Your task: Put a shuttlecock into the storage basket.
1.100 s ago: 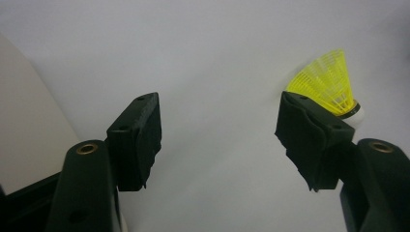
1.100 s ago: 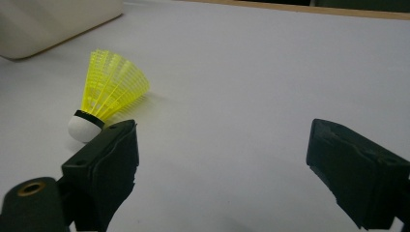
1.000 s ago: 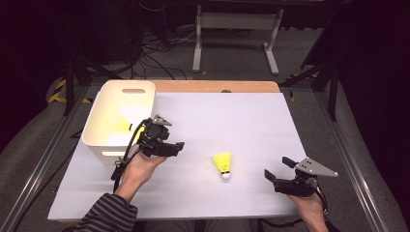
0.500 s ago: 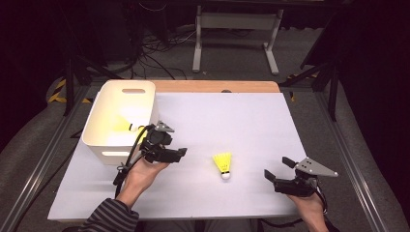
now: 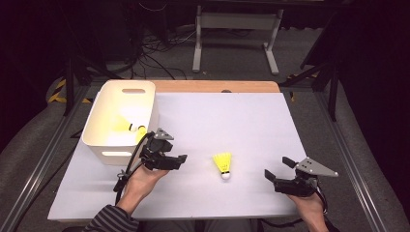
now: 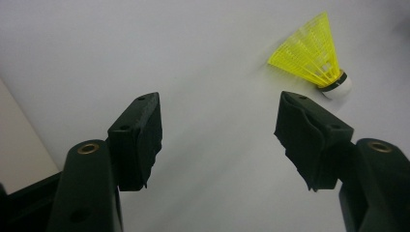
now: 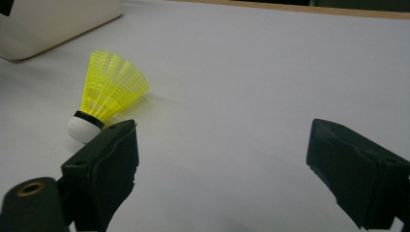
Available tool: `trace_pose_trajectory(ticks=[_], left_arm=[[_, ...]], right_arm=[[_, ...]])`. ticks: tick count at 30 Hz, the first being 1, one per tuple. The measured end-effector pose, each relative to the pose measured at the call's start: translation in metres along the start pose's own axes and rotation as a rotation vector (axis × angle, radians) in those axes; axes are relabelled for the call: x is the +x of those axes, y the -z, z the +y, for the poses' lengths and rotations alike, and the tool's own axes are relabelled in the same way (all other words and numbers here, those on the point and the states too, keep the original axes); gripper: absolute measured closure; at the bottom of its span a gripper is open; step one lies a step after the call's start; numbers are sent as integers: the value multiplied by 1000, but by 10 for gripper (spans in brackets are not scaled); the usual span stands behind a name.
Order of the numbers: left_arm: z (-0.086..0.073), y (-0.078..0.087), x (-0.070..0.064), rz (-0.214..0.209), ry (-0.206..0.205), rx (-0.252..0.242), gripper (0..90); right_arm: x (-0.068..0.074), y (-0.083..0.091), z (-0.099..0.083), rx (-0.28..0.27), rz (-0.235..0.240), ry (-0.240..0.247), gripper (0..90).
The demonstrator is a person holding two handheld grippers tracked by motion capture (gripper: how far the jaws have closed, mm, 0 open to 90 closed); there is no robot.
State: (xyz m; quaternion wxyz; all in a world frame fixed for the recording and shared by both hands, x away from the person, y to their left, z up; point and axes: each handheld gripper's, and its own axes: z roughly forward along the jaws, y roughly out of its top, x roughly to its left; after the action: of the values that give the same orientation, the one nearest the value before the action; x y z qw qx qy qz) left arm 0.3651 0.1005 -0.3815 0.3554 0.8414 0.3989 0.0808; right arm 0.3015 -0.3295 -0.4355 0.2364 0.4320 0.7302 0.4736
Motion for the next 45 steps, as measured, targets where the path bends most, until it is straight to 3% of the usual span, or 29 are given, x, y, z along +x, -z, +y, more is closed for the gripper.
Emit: trace_pose_trajectory(ticks=[23,45], left_arm=[[-15,1,-3,-9,-3,-12,343],[-30,4,2,-12,-4,-27,338]], right_arm=[[0,0,0,-1,-5,-9,117],[4,0,3,-2,2,-7,118]])
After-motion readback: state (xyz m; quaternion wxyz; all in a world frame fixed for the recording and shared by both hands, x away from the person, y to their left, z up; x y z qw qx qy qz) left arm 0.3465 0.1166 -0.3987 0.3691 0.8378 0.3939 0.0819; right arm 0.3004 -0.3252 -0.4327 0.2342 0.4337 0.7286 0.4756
